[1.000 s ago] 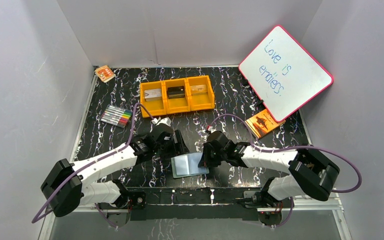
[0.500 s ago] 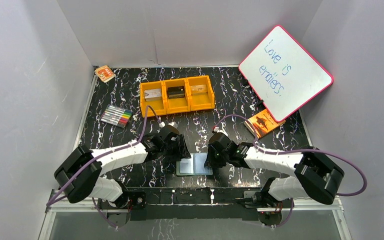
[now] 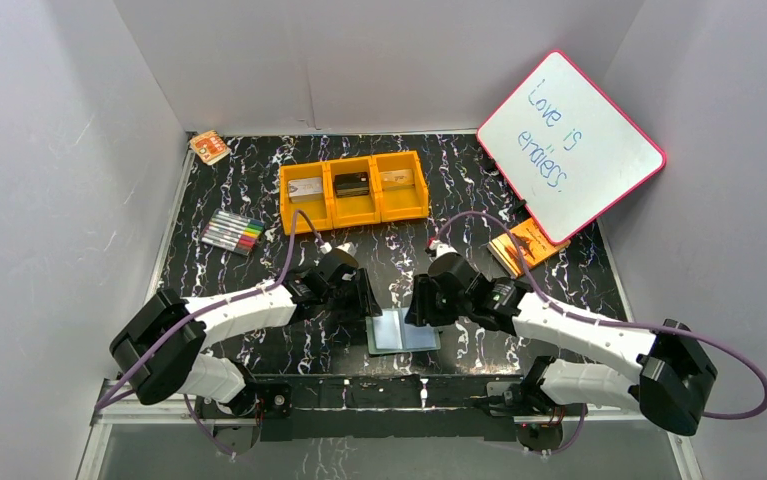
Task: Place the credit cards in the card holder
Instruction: Open the card holder at the center of the board, then adjust the storage box at the center of the board.
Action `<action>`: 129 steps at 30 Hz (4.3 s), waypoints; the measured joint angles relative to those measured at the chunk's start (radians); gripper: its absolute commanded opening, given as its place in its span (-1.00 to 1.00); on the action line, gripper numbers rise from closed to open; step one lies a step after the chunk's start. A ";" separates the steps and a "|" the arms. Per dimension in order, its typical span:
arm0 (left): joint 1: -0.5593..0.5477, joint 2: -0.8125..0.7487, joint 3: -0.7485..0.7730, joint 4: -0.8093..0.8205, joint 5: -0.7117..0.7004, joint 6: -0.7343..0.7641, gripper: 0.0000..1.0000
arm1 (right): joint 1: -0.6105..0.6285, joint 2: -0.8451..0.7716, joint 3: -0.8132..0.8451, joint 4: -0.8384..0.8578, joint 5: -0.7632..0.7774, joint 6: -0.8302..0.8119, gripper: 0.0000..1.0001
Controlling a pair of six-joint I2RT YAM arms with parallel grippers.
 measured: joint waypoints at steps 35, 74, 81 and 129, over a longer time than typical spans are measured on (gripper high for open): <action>0.000 -0.503 -0.065 -0.327 -0.195 -0.050 -0.18 | 0.026 0.163 0.039 0.113 -0.003 -0.017 -0.14; 0.208 -0.673 0.200 -0.784 -0.410 0.027 0.22 | -0.291 0.975 1.067 0.084 0.204 -0.435 0.53; 0.208 -0.679 0.198 -0.812 -0.416 0.034 0.22 | -0.290 1.123 1.227 0.006 0.237 -0.496 0.26; 0.208 -0.588 0.095 -0.647 -0.323 0.080 0.23 | -0.374 0.694 0.584 0.132 0.225 -0.858 0.43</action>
